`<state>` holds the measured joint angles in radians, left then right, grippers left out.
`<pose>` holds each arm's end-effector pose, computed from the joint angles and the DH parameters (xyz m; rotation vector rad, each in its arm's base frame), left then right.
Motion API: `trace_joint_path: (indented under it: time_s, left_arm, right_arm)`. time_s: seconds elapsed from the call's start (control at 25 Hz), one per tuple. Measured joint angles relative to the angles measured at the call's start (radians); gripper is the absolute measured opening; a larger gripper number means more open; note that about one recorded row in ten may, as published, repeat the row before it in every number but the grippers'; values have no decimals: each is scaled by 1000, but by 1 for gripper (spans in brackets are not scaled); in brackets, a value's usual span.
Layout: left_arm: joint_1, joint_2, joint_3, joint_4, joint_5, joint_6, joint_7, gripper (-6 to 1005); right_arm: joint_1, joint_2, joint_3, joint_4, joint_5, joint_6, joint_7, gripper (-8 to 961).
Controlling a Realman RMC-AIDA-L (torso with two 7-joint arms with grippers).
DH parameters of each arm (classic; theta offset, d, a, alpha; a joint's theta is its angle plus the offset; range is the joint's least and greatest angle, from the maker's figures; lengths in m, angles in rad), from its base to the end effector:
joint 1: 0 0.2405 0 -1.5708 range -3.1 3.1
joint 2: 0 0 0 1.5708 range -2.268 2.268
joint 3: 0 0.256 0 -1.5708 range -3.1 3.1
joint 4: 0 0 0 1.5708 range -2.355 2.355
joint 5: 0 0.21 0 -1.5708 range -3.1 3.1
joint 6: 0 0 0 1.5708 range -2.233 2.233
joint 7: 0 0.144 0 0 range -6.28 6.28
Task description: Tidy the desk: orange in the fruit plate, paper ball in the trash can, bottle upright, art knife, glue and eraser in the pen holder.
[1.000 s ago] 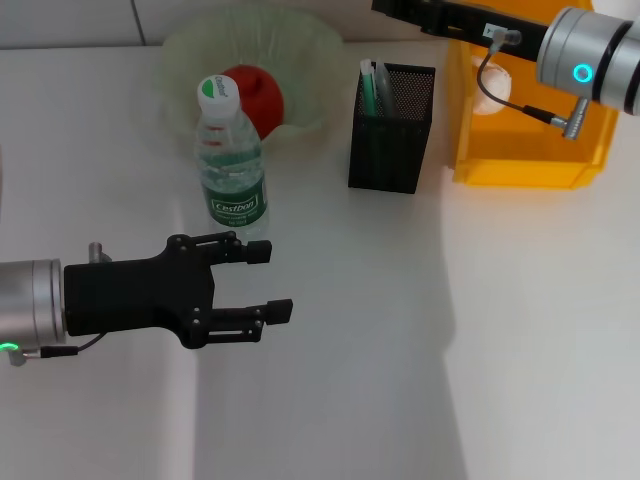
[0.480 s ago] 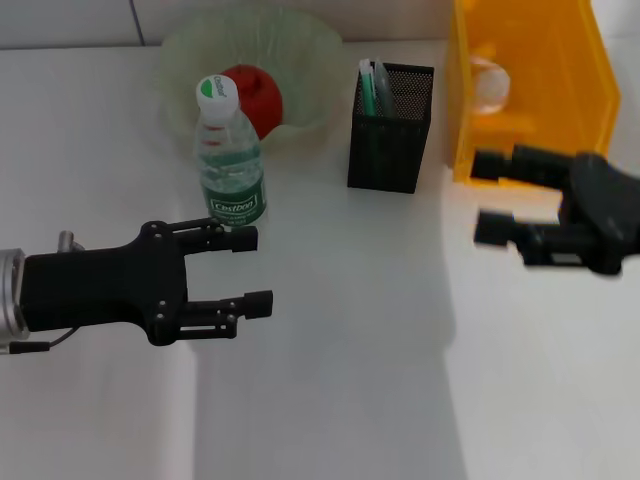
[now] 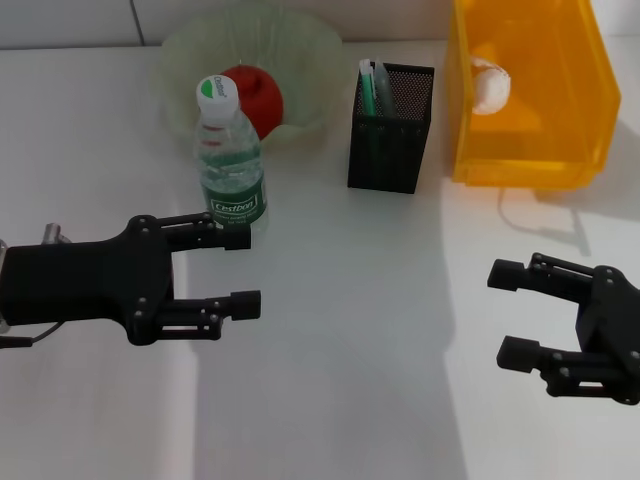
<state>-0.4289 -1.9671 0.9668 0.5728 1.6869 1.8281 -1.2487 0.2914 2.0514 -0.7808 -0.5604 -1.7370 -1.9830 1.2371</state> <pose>-0.2602 0.2781 0.0192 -2.9153 -0.4262 -1.0033 0.2768 0.2254 0.0153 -2.7541 0.5915 1.2740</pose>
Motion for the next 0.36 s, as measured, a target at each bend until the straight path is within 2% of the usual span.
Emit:
trace_joint_path:
  time_s: [0.36]
  left_arm:
    - [9, 1, -3, 37, 0, 53, -23, 767]
  right_arm:
    - [13, 18, 9, 16, -1, 1, -16, 829]
